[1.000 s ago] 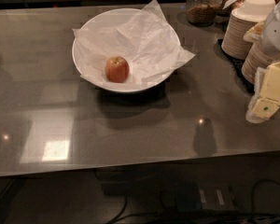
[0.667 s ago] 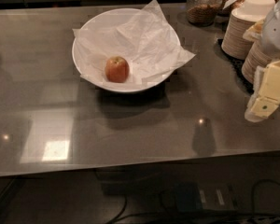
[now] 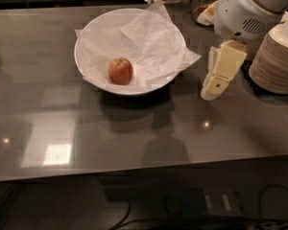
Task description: Pick apple from white bowl
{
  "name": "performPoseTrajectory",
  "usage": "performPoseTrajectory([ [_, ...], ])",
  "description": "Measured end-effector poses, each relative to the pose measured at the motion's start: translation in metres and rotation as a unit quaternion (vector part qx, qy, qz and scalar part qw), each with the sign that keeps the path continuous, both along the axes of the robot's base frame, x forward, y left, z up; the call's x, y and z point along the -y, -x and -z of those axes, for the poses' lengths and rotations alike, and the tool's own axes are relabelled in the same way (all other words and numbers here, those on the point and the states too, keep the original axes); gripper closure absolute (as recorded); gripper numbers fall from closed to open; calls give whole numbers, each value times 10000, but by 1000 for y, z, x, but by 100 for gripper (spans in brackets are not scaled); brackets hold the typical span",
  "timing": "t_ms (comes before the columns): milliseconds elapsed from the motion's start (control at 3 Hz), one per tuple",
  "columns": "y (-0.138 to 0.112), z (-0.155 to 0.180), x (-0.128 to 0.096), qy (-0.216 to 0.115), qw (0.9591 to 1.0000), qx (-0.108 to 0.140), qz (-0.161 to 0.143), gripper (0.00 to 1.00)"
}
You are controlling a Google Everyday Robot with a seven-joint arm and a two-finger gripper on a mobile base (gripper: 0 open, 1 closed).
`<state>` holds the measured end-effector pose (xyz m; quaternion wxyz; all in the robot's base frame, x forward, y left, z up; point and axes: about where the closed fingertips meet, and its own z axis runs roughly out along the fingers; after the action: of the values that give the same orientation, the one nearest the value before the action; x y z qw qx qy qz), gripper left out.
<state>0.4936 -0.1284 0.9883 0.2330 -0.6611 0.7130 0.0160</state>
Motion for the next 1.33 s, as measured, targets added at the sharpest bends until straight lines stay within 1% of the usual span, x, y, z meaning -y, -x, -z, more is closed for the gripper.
performPoseTrajectory([
  [333,-23,-11,-54,-437,9968,36,-675,0],
  [667,-28,-16,-67,-548,9951,81,-815,0],
  [1000,-28,-16,-67,-549,9951,82,-815,0],
  [1333,-39,-18,-72,-788,9937,282,-739,0],
])
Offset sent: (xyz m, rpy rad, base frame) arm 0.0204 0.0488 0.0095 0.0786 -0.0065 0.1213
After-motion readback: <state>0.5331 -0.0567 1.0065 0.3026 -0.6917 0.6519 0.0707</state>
